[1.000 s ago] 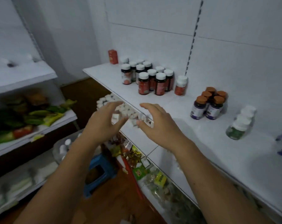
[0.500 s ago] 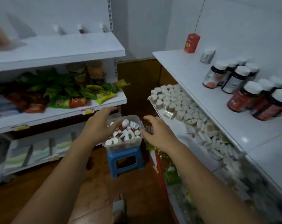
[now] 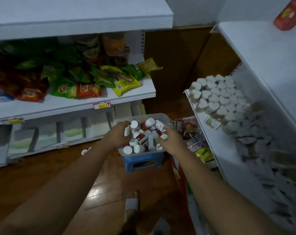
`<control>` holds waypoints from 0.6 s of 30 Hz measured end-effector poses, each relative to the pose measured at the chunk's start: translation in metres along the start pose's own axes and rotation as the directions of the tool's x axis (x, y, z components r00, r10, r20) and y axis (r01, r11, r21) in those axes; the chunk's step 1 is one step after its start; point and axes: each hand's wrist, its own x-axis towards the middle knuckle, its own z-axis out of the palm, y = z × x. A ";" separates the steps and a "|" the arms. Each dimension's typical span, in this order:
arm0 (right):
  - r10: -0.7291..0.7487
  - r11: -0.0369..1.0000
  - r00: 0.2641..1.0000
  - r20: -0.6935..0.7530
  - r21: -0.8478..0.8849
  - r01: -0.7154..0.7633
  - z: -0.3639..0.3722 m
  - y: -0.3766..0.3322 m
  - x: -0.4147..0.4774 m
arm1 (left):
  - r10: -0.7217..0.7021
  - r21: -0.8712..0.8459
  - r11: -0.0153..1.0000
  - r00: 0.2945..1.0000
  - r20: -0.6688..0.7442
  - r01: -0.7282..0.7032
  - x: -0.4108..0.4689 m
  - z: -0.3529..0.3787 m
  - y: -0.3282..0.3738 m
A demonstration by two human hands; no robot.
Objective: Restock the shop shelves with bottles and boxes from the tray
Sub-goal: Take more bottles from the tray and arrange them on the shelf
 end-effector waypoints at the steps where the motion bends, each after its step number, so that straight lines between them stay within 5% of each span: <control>1: 0.014 1.000 1.000 0.012 0.003 -0.014 0.009 0.005 0.019 | -0.022 -0.005 1.000 1.000 0.019 0.022 0.015 0.011 -0.009; 13: 0.108 0.983 0.994 -0.029 0.151 -0.103 0.126 0.055 0.211 | -0.381 0.014 0.924 0.921 0.084 0.381 0.136 0.157 -0.095; 18: 0.098 0.987 0.985 -0.145 0.141 -0.077 0.143 0.069 0.231 | -0.443 -0.063 0.896 0.895 -0.046 0.440 0.161 0.183 -0.098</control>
